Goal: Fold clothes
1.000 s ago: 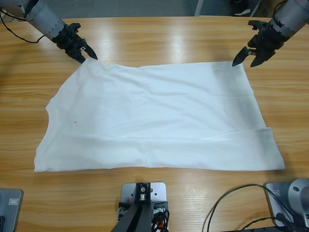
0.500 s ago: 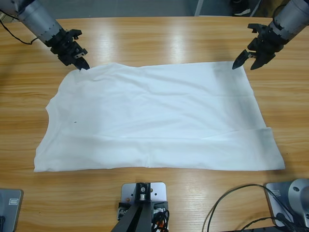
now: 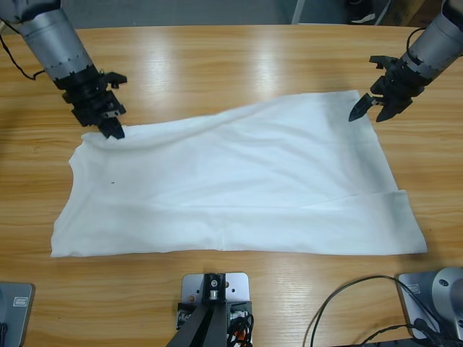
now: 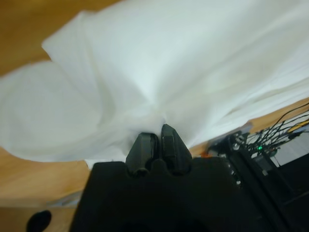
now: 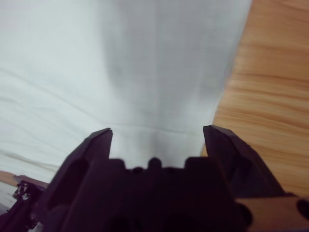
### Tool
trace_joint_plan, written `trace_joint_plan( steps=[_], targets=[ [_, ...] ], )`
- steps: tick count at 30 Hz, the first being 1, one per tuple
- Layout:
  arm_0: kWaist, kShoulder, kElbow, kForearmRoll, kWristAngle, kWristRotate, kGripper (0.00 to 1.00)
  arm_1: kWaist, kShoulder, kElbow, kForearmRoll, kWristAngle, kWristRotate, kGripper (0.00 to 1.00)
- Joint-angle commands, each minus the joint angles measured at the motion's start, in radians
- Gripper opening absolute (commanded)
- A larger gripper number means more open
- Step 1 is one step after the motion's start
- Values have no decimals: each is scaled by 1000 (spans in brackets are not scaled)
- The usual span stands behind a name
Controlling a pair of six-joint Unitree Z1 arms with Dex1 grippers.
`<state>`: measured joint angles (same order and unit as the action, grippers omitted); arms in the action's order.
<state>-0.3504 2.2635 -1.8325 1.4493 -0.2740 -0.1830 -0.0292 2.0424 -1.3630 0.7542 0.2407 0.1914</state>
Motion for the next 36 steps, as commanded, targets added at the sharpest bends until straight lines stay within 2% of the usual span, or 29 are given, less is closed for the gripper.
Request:
trace_joint_plan(
  steps=[1,2,3,4,9,11,15,17,21,24,27,36],
  targets=[
    [-41,121,71,31,46,-62,440,-21,-24,33,-9,8,-7,775],
    [-52,125,66,24,59,-77,607,-20,-26,33,-9,8,-7,775],
    [-69,133,56,20,52,-73,850,-21,-28,33,-9,8,-7,775],
    [-84,135,56,20,54,-73,968,-21,-30,34,-9,8,-7,775],
    [-85,79,79,22,42,-122,1000,-20,-34,33,-9,9,-6,775],
    [-52,8,58,9,55,-170,993,-21,-39,37,-9,9,-6,775],
    [38,-105,60,-119,14,-264,964,-20,-48,53,-11,9,-6,775],
    [61,-151,118,-202,-15,-313,961,-21,-57,59,-12,9,-6,775],
    [122,-226,341,-467,-113,-400,954,-21,-69,75,-19,9,-6,775],
    [130,-238,455,-583,-145,-430,954,-20,-75,85,-22,8,-6,775],
    [120,-241,503,-607,-144,-443,951,-21,-76,92,-27,8,-6,775],
    [85,-248,495,-620,-79,-431,941,-20,-97,133,-60,2,-6,775]
  ],
)
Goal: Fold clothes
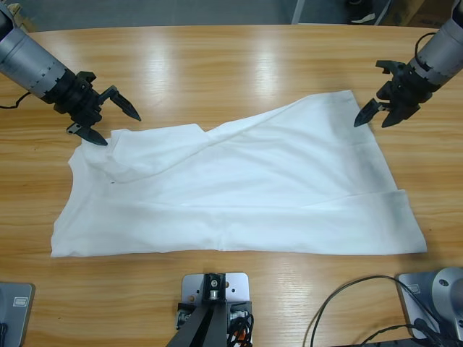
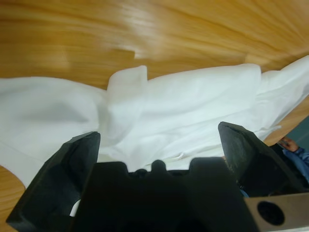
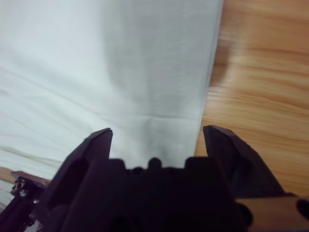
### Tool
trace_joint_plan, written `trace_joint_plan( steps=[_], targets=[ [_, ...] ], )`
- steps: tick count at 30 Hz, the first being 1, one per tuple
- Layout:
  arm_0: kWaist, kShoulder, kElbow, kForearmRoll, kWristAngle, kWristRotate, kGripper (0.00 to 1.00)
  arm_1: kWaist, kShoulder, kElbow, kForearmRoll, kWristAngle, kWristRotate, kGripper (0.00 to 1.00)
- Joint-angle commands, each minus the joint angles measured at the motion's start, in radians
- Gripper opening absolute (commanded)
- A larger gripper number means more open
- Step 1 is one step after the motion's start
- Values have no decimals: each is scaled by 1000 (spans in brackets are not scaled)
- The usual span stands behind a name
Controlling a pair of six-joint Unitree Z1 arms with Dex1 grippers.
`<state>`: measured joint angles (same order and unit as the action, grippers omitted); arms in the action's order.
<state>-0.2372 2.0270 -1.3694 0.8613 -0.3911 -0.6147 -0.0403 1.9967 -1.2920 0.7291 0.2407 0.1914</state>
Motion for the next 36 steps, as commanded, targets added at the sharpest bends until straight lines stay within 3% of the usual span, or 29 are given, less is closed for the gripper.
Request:
trace_joint_plan(
  steps=[1,6,9,10,11,13,14,23,25,26,28,36],
  targets=[
    [-32,-10,35,-39,38,1,941,-10,-53,64,-36,2,-6,775],
    [-52,10,43,-41,69,6,940,-9,-55,70,-39,2,-6,775],
    [-56,14,41,-53,103,35,794,-9,-60,74,-42,2,-6,775],
    [-56,16,39,-59,109,35,714,-9,-61,75,-42,2,-6,775],
    [-56,17,38,-65,110,38,548,-9,-63,77,-45,2,-6,775],
    [-56,19,37,-79,109,39,112,-9,-66,85,-53,2,-6,775],
    [-56,21,39,-85,109,40,0,-10,-67,90,-57,2,-6,775],
    [-62,44,52,-94,103,49,4,-10,-73,94,-74,2,-6,775],
    [-62,46,55,-94,99,58,223,-10,-73,94,-74,2,-6,775],
    [-63,47,54,-94,90,64,214,-9,-73,94,-74,2,-6,775],
    [-63,47,55,-95,84,80,0,-9,-75,96,-74,2,-6,775],
    [-94,4,55,-95,190,203,0,-9,-88,102,-74,2,-6,775]
  ],
)
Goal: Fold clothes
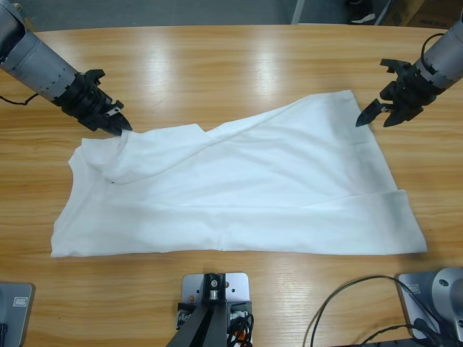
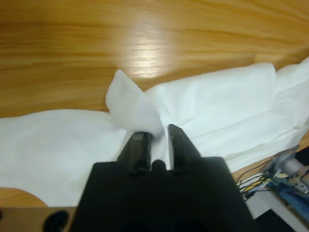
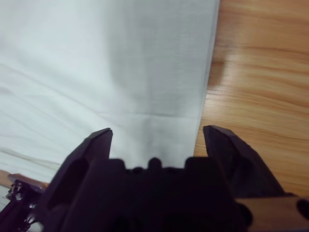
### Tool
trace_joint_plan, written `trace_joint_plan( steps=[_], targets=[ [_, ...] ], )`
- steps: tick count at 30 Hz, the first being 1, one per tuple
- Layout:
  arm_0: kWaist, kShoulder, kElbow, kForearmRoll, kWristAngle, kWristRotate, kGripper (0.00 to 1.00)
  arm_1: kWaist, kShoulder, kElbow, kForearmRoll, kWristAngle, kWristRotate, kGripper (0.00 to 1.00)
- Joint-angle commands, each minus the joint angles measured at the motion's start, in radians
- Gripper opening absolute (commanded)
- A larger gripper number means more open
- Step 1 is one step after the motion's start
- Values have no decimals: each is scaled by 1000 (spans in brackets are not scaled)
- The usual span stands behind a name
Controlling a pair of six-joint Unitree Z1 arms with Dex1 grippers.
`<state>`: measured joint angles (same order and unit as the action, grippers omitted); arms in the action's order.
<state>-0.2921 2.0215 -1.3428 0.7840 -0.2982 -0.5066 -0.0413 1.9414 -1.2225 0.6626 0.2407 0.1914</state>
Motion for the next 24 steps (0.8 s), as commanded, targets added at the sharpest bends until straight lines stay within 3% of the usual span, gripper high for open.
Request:
trace_joint_plan(
  steps=[1,9,18,24],
  targets=[
    [-40,9,30,-15,99,94,0,-8,-35,34,-8,2,-6,775],
    [-147,-89,-15,-8,89,252,0,-9,-53,60,-11,2,-6,780],
    [-222,-309,191,-7,-69,346,0,-8,-62,83,-19,1,-6,780],
    [-228,-280,279,30,-165,374,0,-9,-62,104,-34,2,-6,784]
  ],
)
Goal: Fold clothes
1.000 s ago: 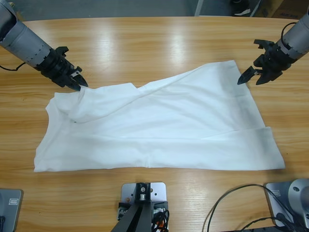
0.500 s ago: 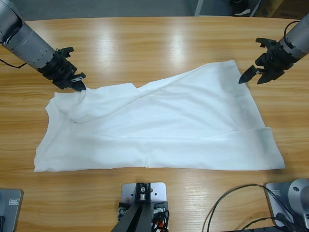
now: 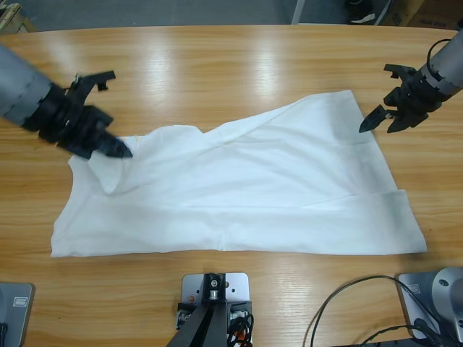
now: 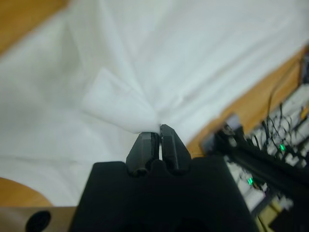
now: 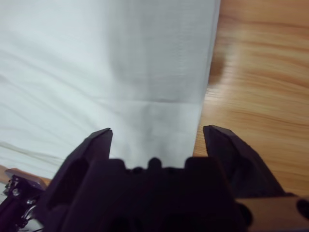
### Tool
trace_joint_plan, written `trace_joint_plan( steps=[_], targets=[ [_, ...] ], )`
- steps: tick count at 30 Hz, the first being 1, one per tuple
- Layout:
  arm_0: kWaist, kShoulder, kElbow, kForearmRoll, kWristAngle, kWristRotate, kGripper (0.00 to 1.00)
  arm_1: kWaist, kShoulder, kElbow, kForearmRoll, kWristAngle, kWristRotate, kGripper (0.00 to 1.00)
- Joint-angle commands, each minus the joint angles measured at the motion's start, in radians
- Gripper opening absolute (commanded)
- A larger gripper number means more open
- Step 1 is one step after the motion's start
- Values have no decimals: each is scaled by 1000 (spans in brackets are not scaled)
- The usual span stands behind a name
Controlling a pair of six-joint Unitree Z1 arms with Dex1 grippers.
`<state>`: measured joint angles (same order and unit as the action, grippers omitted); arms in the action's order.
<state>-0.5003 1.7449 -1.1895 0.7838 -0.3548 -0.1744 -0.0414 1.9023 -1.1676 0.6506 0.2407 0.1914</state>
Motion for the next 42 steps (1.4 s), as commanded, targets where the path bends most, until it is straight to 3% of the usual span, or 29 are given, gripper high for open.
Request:
trace_joint_plan(
  steps=[1,7,12,13,14,16,19,23,26,28,32,42],
  targets=[
    [-20,25,122,43,-115,44,0,-8,-22,51,-24,2,-6,784],
    [-43,223,83,128,-209,82,0,-8,-29,61,-27,0,-6,784],
    [-52,263,85,138,-318,66,0,-8,-27,63,-32,2,-6,784],
    [-52,237,80,132,-299,53,642,-9,-28,63,-32,2,-6,784],
    [-51,203,71,126,-273,28,973,-8,-28,64,-32,2,-6,784],
    [-50,110,64,82,-200,-70,985,-8,-29,67,-32,2,-6,784],
    [-47,49,63,49,-194,-183,991,-9,-32,71,-34,2,-6,784],
    [-47,18,73,1,85,-390,963,-8,-39,74,-34,2,-6,784],
    [-47,53,80,-100,211,-566,931,-8,-49,84,-35,2,-6,784],
    [-47,85,83,-190,217,-685,912,-8,-57,92,-36,1,-6,784],
    [-67,159,44,-299,152,-809,745,-8,-66,108,-42,0,-7,784],
    [-107,216,165,-461,142,-823,737,-8,-69,119,-57,-1,-9,784]
  ],
)
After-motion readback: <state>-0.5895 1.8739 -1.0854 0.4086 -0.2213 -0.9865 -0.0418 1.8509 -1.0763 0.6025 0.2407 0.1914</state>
